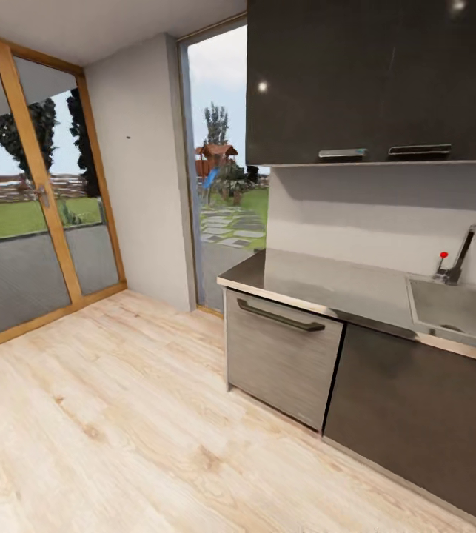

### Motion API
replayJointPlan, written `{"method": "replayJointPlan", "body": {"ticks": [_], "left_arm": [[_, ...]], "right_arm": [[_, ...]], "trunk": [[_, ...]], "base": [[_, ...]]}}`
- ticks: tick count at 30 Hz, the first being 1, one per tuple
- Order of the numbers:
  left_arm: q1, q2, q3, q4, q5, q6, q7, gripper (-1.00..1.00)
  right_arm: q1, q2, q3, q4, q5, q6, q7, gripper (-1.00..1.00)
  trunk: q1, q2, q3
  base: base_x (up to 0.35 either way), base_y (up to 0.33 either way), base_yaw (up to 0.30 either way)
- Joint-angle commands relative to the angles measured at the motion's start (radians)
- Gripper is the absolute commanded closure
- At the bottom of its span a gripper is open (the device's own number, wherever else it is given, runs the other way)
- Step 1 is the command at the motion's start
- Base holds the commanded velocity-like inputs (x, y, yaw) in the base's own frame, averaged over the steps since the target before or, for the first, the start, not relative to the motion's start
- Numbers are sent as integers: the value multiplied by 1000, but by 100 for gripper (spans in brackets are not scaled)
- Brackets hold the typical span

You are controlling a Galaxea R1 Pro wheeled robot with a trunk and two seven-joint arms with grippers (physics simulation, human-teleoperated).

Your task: In the kitchen, take the popcorn bag from the countertop, put it into the microwave, and heat it until the popcorn is cooked so the cooked popcorn ends up inside the bag.

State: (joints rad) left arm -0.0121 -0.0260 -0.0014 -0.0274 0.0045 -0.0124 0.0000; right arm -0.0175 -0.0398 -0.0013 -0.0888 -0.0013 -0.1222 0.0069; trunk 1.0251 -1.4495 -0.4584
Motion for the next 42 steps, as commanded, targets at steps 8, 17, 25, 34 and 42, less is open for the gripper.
{"method": "replayJointPlan", "body": {"ticks": [8,17,25,34,42], "left_arm": [[0,0,0,0,0,-1,0,-100],[0,0,0,0,1,-1,0,-100],[0,0,0,0,0,-1,0,-100],[0,0,0,0,1,-1,0,-100],[0,0,0,0,0,-1,0,-100]], "right_arm": [[-1,0,0,1,0,-4,1,-100],[-1,0,0,1,0,-4,1,-100],[-1,0,0,1,0,-4,1,-100],[-1,0,0,1,0,-4,1,-100],[-1,0,0,1,0,-4,1,-100]], "trunk": [[0,-1,-1],[0,-1,-1],[0,-1,-1],[0,-1,-1],[0,-1,-1]], "base": [[0,0,-298],[0,0,-298],[0,0,-298],[0,0,-298],[0,0,-298]]}}
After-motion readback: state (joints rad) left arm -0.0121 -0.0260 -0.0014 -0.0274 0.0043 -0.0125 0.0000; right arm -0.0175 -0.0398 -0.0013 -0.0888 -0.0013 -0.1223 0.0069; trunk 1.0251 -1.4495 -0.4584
